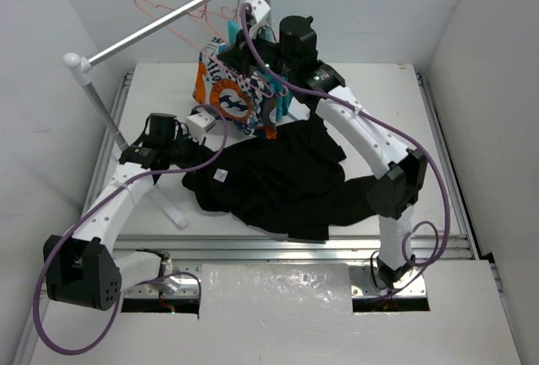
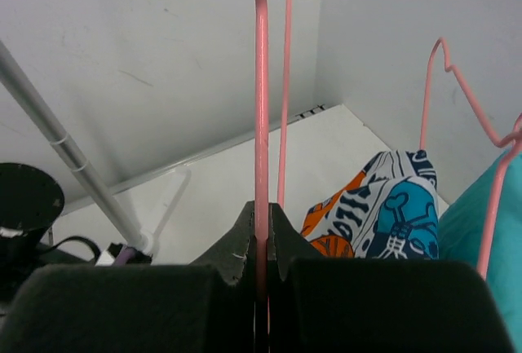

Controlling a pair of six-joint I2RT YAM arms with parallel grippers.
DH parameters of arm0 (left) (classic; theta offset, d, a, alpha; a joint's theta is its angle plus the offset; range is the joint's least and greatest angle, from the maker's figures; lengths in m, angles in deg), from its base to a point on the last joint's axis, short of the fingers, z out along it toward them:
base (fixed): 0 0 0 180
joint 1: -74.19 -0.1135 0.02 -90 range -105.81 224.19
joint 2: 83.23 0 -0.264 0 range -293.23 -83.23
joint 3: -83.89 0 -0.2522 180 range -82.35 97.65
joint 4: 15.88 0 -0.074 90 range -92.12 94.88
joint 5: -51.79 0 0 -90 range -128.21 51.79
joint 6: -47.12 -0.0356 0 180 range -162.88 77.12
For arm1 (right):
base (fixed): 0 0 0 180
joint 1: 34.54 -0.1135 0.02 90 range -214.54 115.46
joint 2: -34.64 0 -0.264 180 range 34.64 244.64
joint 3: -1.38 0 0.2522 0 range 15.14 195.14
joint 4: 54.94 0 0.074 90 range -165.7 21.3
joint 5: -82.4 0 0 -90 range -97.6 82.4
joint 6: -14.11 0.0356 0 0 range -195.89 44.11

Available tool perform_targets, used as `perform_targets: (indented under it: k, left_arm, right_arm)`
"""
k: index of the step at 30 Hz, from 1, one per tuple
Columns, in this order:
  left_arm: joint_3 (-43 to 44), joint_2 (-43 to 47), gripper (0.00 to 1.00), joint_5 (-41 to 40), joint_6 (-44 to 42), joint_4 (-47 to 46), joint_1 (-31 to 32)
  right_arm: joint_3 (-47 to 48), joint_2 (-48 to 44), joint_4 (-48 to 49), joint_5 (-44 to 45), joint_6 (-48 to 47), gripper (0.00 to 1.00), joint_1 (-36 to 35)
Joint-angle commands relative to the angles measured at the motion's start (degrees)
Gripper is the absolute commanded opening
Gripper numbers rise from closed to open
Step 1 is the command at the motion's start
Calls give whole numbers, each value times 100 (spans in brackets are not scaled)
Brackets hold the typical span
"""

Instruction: Place the shirt on the hanger

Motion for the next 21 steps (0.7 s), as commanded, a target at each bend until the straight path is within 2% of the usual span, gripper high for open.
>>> perform_targets:
  k: [1,4,7,12,20,21]
  left_arm:
    - [164,91,0,59,22,-197,-37]
    - [235,73,0,16,40,-197,-37]
    - [287,12,0,-28,84,-232,-37]
    - [305,-111,0,-107,163,-294,-37]
    - [323,-234,0,-310,295,-452,-37]
    - [349,-252,0,-327,303,-461,-37]
  right_arm:
    - [-225,-680,38,15,-161,0,-53]
    - [-1855,-1540,370,15,-231,0,-80]
    - [-2894,-2132,495,-2,-275,0,-106]
    - [-3865,-3169,724,173,-223,0,-141]
    - [-5358,-4575,214,1131,-372,0,-141]
    - [-5543,-4960,170,1201,-372,0,-141]
